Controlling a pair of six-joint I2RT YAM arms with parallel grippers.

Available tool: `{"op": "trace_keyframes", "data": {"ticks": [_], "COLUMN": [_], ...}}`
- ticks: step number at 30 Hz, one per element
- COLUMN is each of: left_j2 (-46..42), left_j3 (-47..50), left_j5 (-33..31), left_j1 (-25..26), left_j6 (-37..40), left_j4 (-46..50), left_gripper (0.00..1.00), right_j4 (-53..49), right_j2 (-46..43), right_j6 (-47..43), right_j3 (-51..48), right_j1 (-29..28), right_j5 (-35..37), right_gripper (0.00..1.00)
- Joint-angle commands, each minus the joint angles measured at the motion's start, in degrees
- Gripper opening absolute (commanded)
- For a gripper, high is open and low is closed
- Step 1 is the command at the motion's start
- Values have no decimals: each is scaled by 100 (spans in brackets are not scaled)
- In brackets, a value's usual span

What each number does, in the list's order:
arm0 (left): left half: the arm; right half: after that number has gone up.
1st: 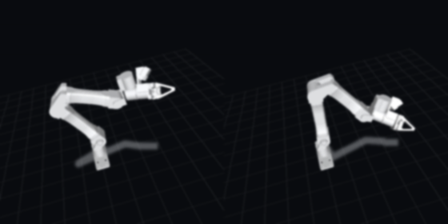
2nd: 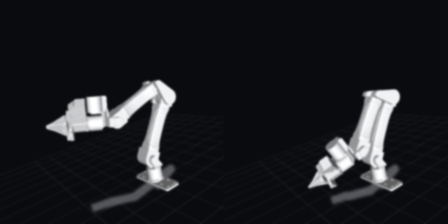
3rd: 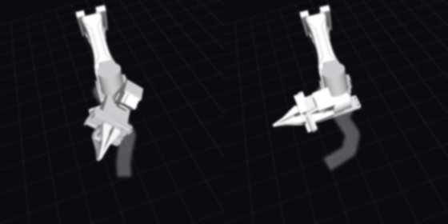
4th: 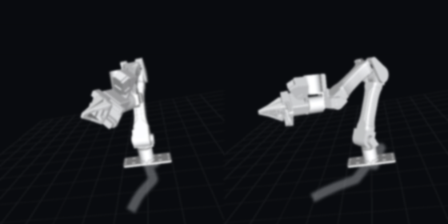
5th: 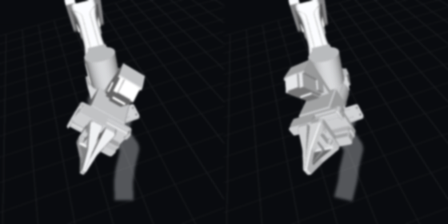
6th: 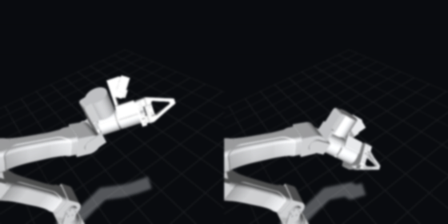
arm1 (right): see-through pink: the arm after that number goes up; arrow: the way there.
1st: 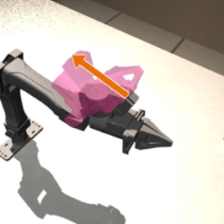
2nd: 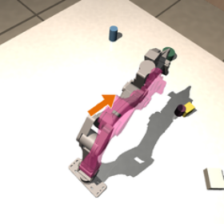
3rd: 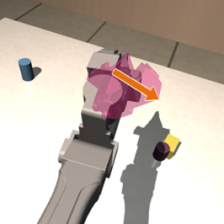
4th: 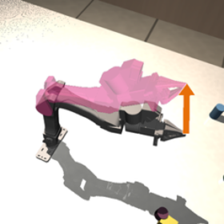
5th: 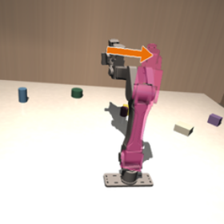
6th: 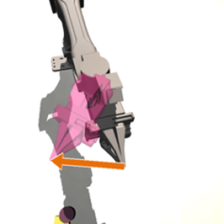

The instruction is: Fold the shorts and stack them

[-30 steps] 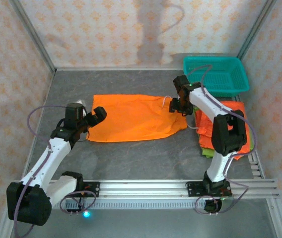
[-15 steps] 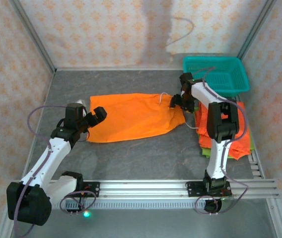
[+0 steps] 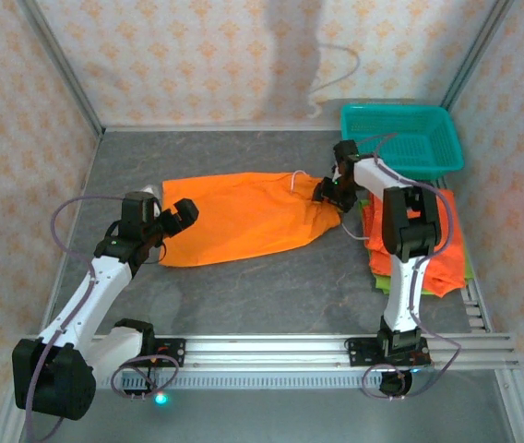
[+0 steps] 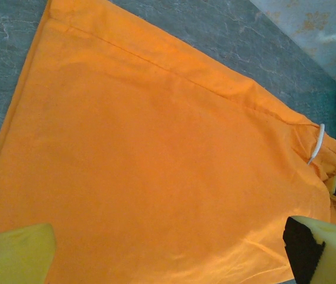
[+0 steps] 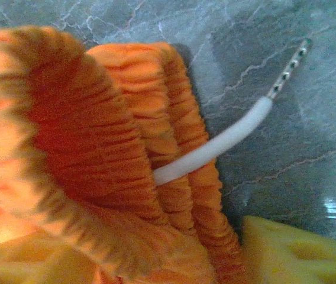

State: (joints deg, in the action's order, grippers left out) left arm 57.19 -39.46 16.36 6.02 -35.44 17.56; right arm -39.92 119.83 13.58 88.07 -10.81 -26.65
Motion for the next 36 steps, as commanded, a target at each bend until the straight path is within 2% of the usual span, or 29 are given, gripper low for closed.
{"op": "trace_keyframes", "data": {"ticks": [1,3,7,13,18,26,36], "left_j2": [42,47,23,-24,-22,3,-6], "left_j3": [-87,-71,-70,-112,-189,-259,-339], "left_j5": [60,60,57,25,10,22,138], "left_j1": [35,33,35,35,35,29,37], "left_j6": [117,107,116,138,160,160,163], "left_j4": [-33,-42,-11,46,72,66,39], "left_gripper": [100,100,100,100,100,100,100], "right_j4": [133,208,305,424,165,-1015,-2238], "right_j2": [32,49,92,-59,-555,-1426,-1717], "right_j6": [239,310,409,459,359,1,-384], "right_j3": [-329,-422,-520,-586,-496,246,1175], "right_j1": [-200,-246,-357,-433,-478,-757,-914], "right_j5": [-278,-274,-150,104,465,1397,2221], "right_gripper": [46,38,16,1,0,0,0]}}
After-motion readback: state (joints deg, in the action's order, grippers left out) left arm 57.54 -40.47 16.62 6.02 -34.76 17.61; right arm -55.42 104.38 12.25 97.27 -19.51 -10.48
